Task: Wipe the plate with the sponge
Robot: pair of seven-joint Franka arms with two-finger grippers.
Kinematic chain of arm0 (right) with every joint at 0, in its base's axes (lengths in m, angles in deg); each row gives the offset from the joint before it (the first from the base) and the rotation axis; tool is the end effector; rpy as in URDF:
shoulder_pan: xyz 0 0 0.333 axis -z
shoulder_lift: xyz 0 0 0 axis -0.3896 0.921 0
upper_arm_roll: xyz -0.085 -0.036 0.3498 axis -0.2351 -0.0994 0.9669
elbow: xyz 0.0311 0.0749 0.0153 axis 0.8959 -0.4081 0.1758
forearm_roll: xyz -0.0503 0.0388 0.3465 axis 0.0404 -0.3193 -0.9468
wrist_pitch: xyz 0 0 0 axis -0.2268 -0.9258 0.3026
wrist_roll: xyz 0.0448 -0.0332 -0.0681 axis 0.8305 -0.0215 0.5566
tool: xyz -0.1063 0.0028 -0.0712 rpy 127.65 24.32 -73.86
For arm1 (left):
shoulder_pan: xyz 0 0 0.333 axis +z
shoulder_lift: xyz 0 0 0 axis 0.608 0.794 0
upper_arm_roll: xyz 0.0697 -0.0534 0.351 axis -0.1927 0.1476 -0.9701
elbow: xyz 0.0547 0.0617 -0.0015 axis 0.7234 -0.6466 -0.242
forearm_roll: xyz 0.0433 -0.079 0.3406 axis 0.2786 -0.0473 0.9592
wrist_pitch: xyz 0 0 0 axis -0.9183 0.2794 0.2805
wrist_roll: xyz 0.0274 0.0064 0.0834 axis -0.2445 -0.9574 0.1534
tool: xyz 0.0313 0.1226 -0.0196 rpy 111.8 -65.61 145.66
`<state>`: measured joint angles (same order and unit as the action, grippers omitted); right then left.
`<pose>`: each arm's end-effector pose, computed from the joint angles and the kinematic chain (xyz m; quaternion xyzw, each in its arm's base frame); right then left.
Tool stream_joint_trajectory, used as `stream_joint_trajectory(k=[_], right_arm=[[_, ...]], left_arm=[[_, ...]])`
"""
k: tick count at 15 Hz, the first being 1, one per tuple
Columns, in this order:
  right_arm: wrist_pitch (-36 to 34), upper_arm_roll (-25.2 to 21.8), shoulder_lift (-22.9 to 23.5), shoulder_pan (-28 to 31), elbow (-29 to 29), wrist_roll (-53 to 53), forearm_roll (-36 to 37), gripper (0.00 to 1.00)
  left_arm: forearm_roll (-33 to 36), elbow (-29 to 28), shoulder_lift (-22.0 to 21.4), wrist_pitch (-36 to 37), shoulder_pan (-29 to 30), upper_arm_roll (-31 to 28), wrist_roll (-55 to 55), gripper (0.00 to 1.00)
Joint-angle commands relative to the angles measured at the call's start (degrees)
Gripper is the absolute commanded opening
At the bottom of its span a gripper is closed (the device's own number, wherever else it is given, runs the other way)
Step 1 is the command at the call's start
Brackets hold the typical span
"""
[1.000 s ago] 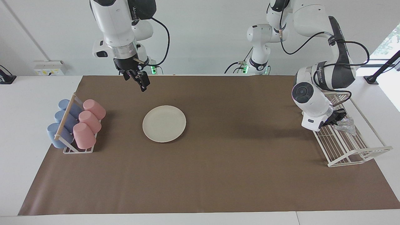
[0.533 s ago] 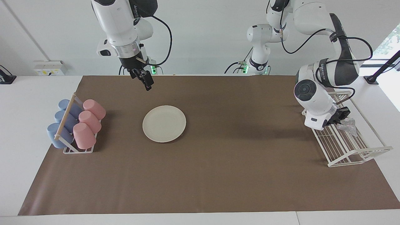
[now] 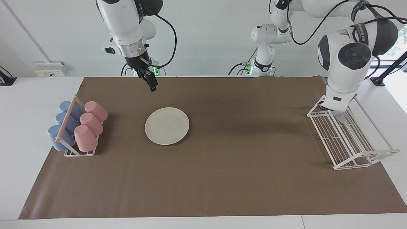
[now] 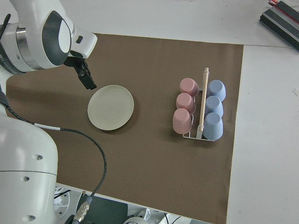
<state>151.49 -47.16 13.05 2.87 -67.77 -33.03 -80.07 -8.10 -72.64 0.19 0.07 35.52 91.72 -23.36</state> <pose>0.4784 0.1481 0.6321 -0.8841 0.4661 0.0338 0.0079 0.5780 -0.0332 0.5807 -0.9842 -0.0734 0.0722 0.1444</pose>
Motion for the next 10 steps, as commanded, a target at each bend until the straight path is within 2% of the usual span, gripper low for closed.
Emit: stream_joint_trajectory(k=[1,3,6,10], right_arm=[[1.4,2.2,-1.3,0.0,-1.3,-9.5,-0.5,1.0],[2.6,4.2,-1.4,0.0,-1.3,-14.8,-0.5,1.0],[2.6,5.7,-1.6,0.0,-1.6,-16.1,-0.4,1.0],[3.3,5.7,-1.4,0.5,-1.5,-16.4,-0.4,1.0]], left_arm=[[-16.5,1.3,-2.7,2.5,2.3,-1.5,-0.2,0.0],[-27.5,0.4,-3.8,2.7,4.7,-1.5,0.7,0.0],[-38.9,-3.5,-5.4,1.8,5.3,-1.5,3.0,0.0],[-57.3,-18.5,-12.6,-5.5,7.5,-1.4,2.0,0.0]])
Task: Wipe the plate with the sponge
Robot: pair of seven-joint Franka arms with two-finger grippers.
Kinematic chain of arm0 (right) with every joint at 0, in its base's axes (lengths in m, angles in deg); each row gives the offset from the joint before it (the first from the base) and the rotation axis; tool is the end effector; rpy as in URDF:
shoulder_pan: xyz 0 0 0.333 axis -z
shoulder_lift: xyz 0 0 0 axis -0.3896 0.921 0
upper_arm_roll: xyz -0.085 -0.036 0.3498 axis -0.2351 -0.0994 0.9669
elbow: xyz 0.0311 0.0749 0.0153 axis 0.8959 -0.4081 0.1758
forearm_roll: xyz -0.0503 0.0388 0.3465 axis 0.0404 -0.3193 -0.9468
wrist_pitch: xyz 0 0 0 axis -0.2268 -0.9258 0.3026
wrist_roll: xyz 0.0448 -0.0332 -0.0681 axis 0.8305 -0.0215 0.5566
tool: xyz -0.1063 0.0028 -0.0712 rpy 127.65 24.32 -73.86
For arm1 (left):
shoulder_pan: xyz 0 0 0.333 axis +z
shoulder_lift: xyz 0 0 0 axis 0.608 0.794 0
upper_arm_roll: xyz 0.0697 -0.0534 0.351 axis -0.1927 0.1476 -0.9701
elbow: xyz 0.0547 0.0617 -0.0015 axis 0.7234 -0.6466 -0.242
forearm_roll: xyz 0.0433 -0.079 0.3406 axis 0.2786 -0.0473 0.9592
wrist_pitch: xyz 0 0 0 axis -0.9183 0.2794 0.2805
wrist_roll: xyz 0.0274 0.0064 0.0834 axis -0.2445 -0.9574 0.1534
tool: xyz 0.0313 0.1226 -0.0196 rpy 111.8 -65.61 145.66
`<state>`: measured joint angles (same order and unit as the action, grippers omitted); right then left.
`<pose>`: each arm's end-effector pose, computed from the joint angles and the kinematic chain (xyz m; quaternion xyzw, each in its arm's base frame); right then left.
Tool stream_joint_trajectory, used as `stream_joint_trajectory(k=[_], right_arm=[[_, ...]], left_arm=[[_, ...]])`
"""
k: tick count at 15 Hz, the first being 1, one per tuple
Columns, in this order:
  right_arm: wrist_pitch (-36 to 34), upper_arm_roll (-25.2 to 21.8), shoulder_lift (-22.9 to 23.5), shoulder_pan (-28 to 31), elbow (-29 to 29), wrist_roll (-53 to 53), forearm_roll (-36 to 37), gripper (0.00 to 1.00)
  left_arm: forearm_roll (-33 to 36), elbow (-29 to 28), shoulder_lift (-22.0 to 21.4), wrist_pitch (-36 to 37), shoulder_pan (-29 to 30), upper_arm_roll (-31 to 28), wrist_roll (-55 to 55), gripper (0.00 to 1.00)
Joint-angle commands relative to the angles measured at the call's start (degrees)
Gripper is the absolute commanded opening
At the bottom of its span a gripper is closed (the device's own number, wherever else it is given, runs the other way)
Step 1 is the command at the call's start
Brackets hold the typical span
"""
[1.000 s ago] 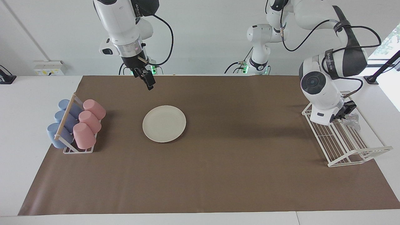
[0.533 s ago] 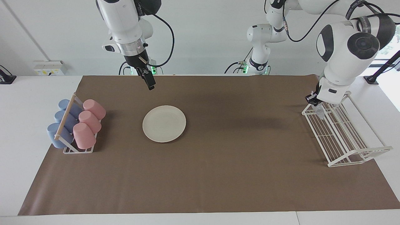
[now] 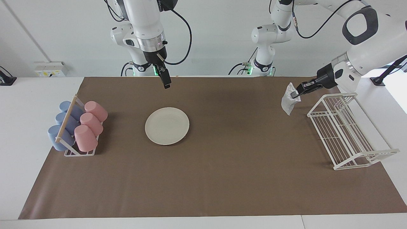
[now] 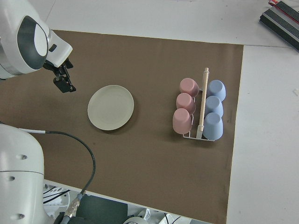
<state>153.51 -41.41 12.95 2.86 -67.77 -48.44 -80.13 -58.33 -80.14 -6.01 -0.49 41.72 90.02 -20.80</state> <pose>0.4645 0.1977 0.6360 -0.8416 0.5394 0.0232 0.0160 0.5421 -0.0737 0.6080 0.9366 0.1505 -0.1498 0.2788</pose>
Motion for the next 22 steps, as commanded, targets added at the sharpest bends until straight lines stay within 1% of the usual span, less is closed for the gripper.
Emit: stream_joint_trajectory(k=[1,3,4,5,6,8,9,10,12,14,16,17,19,21,22], right_arm=[[1.5,0.0,-1.2,0.7,-1.5,-1.1,-0.3,1.0],[4.7,0.0,-1.3,0.9,-2.3,-0.8,-0.3,1.0],[7.5,0.0,-1.3,0.8,-3.4,-0.8,-0.3,1.0],[10.1,0.0,-1.3,0.3,-3.9,-1.1,-0.6,1.0],[11.0,0.3,-0.6,0.0,-3.5,-2.7,-2.1,1.0],[10.0,2.2,0.9,-0.5,-2.8,-4.4,-3.3,1.0],[8.8,2.3,2.4,-1.5,-1.5,-6.0,-3.3,1.0],[7.3,2.3,4.5,-2.8,0.5,-8.0,-3.5,1.0],[5.1,2.3,8.3,-4.8,5.3,-11.5,-3.9,1.0],[4.1,2.3,10.2,-6.5,8.1,-13.7,-4.2,1.0],[4.1,2.3,10.5,-8.9,8.5,-16.6,-5.4,1.0],[4.1,2.3,11.4,-10.5,9.2,-18.3,-5.2,1.0],[2.8,2.1,15.2,-13.8,13.4,-21.3,-4.1,1.0],[2.7,2.0,18.2,-14.6,16.6,-23.3,-3.8,1.0],[2.7,2.1,19.1,-15.3,18.3,-24.5,-3.8,1.0]], left_arm=[[-11.2,-15.6,-8.5,-7.4,1.2,0.3,-2.3,0.0],[-20.5,-24.5,-13.2,-11.6,0.6,0.3,-6.7,0.0],[-24.6,-28.0,-14.6,-13.3,0.4,0.3,-8.1,0.0],[-29.7,-30.5,-15.4,-14.6,0.4,0.3,-9.6,0.0],[-33.7,-32.5,-16.3,-15.3,0.4,0.4,-11.3,0.0],[-38.1,-35.2,-17.2,-16.1,0.2,0.7,-14.4,0.0],[-39.6,-36.4,-17.7,-16.2,-0.7,0.7,-16.3,0.0],[-41.3,-38.0,-18.0,-16.3,-1.0,0.7,-18.9,0.0],[-47.3,-43.2,-19.7,-16.4,-1.1,0.7,-25.1,0.0],[-50.7,-47.6,-20.9,-17.3,-2.3,0.8,-30.9,0.0],[-53.6,-49.5,-21.0,-17.4,-3.8,0.8,-37.3,0.0],[-54.4,-50.3,-21.0,-17.4,-5.0,0.8,-38.6,0.0],[-57.3,-51.0,-20.9,-17.5,-6.5,0.9,-39.6,0.0],[-60.6,-51.7,-21.0,-20.8,-10.1,0.9,-41.0,0.0],[-62.2,-52.2,-21.1,-21.3,-11.6,0.9,-41.6,0.0]])
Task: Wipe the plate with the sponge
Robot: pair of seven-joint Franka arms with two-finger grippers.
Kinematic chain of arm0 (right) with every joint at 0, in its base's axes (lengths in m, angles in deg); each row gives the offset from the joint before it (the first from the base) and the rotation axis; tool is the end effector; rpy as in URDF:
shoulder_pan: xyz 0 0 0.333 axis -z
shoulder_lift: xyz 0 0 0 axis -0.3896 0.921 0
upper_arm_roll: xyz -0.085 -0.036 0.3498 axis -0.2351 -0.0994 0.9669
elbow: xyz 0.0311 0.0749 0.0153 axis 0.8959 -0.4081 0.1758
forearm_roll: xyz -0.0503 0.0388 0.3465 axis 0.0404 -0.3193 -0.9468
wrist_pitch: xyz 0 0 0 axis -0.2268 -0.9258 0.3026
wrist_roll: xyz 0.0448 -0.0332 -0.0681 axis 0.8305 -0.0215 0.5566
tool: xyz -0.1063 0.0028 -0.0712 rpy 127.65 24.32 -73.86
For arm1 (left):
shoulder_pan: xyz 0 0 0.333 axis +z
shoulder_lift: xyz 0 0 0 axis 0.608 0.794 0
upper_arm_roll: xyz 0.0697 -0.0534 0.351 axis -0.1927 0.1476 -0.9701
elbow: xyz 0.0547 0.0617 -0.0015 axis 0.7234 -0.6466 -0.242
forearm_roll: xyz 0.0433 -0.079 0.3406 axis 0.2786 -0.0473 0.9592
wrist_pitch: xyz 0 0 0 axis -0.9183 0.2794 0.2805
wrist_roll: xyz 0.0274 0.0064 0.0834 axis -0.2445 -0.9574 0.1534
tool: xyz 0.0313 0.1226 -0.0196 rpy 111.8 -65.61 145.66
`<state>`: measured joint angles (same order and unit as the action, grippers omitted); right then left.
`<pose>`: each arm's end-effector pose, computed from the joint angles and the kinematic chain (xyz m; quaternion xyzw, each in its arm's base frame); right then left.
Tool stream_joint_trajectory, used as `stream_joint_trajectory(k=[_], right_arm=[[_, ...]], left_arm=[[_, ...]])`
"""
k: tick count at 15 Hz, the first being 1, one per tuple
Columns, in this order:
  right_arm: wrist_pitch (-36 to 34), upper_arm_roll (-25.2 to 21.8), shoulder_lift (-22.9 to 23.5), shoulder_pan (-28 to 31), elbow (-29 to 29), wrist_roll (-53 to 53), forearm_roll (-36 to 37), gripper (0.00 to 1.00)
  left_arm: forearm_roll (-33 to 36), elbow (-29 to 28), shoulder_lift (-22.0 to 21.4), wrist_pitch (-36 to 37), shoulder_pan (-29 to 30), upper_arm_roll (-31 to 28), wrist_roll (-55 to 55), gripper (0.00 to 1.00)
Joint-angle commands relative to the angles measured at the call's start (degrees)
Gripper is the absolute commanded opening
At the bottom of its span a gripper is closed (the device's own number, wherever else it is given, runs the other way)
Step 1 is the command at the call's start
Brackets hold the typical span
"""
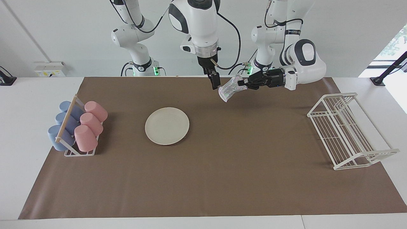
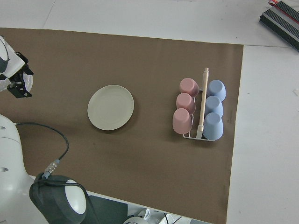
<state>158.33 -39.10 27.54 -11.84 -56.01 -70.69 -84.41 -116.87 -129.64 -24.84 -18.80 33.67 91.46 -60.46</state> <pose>0.4599 0.3878 0.5938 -0.8098 0.5817 0.0668 0.0367 0.4075 -0.1793 0.5019 0.7338 0.1076 -0.0776 0.6663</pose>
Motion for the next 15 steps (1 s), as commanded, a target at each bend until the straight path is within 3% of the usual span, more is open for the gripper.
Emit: stream_joint_trajectory(k=[1,5,6,7,15], right_arm=[[-1.8,-0.1,4.7,-1.0,6.8,-2.7,0.4,1.0],[-1.2,-0.1,4.7,-2.4,6.7,-3.1,0.0,1.0],[-0.1,-0.1,4.7,-2.4,6.4,-3.1,-0.1,0.9],[1.2,-0.1,4.7,-2.1,5.9,-3.1,-0.5,0.89],[5.1,-0.4,2.6,-2.1,0.3,-3.3,-2.3,0.94]], left_arm=[[-3.9,-2.9,-2.3,-3.2,-4.0,-0.6,-2.0,0.0],[-3.9,-3.4,-2.3,-3.1,-4.0,-0.6,-2.1,0.0],[-3.9,-3.4,-2.3,-3.1,-3.9,-0.7,-2.1,0.0],[-3.9,-3.4,-2.3,-3.0,-3.7,-0.7,-2.1,0.0],[-3.9,-3.9,-2.7,-2.1,-3.3,-0.8,-2.1,0.0]])
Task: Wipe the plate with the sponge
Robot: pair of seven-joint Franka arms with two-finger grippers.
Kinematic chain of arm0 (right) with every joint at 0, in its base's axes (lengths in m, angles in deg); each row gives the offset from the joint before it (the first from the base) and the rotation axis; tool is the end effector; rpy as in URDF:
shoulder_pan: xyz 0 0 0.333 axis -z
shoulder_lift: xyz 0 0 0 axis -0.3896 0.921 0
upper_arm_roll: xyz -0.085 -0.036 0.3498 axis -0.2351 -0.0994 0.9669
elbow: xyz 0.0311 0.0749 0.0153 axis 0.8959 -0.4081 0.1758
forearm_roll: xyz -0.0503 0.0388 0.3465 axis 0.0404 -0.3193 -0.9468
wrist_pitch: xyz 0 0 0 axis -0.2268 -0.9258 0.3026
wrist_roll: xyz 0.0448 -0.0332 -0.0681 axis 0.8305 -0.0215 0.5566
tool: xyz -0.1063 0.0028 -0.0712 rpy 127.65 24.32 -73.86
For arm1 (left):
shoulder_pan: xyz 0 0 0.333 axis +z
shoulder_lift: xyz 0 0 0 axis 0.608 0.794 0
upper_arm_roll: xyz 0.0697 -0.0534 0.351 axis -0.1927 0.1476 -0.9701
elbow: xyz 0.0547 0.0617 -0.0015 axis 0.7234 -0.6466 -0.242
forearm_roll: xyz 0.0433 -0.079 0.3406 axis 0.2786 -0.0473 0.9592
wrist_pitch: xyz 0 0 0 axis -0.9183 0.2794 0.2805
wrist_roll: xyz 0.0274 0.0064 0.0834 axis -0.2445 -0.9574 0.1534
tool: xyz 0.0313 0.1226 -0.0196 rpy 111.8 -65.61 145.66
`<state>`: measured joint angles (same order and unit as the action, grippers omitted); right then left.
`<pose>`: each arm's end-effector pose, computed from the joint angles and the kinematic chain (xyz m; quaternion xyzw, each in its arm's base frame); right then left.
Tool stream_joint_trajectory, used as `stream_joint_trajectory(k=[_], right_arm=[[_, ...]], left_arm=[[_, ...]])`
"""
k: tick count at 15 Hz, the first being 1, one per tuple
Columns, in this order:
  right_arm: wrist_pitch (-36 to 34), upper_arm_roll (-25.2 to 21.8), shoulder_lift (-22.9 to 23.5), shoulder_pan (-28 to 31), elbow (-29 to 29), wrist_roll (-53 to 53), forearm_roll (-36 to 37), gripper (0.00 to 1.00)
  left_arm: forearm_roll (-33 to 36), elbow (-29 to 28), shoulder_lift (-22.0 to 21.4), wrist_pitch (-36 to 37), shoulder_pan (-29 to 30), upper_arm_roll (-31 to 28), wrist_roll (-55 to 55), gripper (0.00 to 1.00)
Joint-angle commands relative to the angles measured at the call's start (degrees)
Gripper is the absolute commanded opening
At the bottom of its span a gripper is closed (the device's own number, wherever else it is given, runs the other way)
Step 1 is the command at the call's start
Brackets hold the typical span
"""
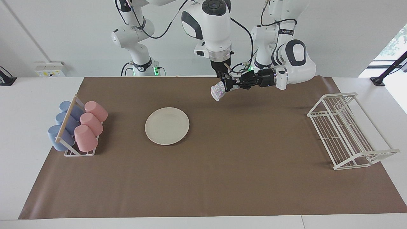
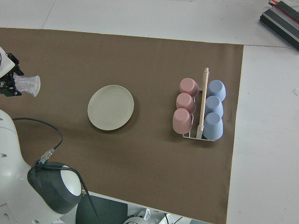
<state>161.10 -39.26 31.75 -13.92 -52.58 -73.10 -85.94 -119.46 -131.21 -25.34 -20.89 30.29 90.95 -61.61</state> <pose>0.4683 0.4224 0.5802 -0.8031 0.5880 0.0789 0.0546 0.3978 -0.1946 0.4957 0.7300 0.1097 -0.0776 0.6701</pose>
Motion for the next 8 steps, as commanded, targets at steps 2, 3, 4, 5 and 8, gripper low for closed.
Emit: stream_joint_trajectory(k=[2,3,4,5,8], right_arm=[[3.3,-0.2,-1.8,0.0,-4.0,-0.9,-0.9,0.85],[3.1,-0.2,-1.8,0.1,-3.9,-0.9,-1.2,0.6],[2.8,-0.2,-1.8,0.1,-4.0,-0.8,-1.2,0.46],[2.7,-0.3,-1.8,0.1,-4.0,-0.8,-1.1,0.45],[2.7,-0.4,-2.2,0.1,-4.6,-0.5,-0.5,0.18]], left_arm=[[-1.3,-2.4,-2.3,0.0,0.0,-0.3,-0.9,0.0],[-1.3,-2.4,-2.3,0.0,0.0,-0.3,-0.9,0.0],[-1.3,-2.4,-2.3,0.1,0.0,-0.3,-0.9,0.0],[-1.3,-2.4,-2.3,0.4,0.2,-0.4,-0.9,0.0],[-1.3,-2.4,-2.3,0.6,0.6,-0.4,-0.9,0.0]])
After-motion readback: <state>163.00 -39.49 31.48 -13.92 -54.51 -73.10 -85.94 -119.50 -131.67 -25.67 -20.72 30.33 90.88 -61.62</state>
